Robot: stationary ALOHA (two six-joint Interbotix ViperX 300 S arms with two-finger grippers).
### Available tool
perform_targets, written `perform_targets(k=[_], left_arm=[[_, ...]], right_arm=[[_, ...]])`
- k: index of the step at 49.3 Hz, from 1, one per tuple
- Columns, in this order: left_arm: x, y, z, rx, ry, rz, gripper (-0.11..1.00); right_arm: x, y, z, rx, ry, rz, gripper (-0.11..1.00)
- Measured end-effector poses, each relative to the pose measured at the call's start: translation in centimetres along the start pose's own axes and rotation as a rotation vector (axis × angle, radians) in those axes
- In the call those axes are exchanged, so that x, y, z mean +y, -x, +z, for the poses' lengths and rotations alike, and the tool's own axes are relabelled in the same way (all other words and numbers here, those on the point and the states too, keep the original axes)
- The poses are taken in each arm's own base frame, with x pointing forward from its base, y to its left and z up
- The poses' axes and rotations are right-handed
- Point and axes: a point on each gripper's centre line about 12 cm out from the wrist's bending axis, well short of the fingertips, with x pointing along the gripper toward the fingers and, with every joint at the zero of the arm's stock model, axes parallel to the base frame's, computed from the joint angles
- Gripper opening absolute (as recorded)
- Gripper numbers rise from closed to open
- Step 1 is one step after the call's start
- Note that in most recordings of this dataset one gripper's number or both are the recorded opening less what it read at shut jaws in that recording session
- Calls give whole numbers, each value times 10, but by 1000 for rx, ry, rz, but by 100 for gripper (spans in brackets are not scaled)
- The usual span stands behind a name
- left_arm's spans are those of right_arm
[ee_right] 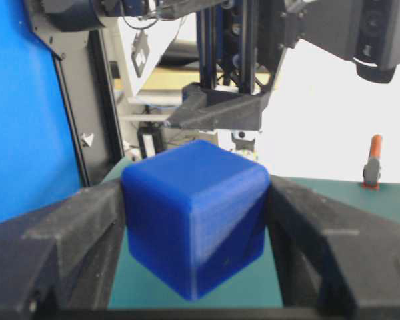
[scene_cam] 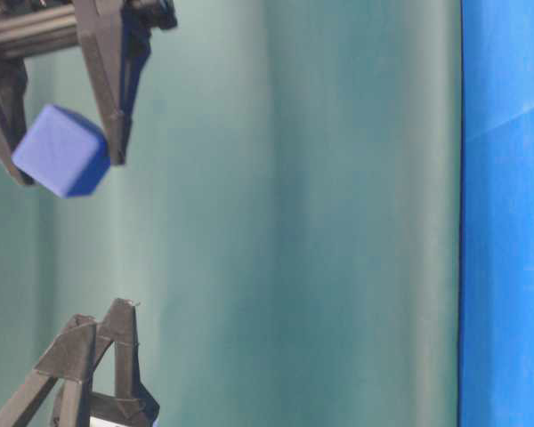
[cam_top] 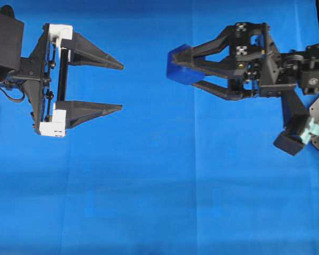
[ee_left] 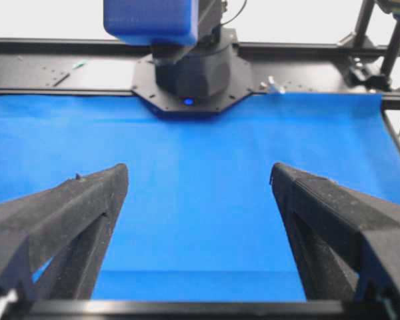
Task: Handover the blue block to the right arm after grasping it with the left arm, then place it in the designated position.
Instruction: 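Open the left gripper and pull the cube away with the right gripper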
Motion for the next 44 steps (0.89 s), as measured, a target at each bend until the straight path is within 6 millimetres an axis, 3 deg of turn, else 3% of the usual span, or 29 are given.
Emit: perform_targets(k=[27,44], left_arm=[[0,1,1,-3,-2,0,93],[0,1,1,-3,-2,0,93]], right_arm=[[5,3,0,23,-62,19,55],[2,5,2,20,-565,4,55]])
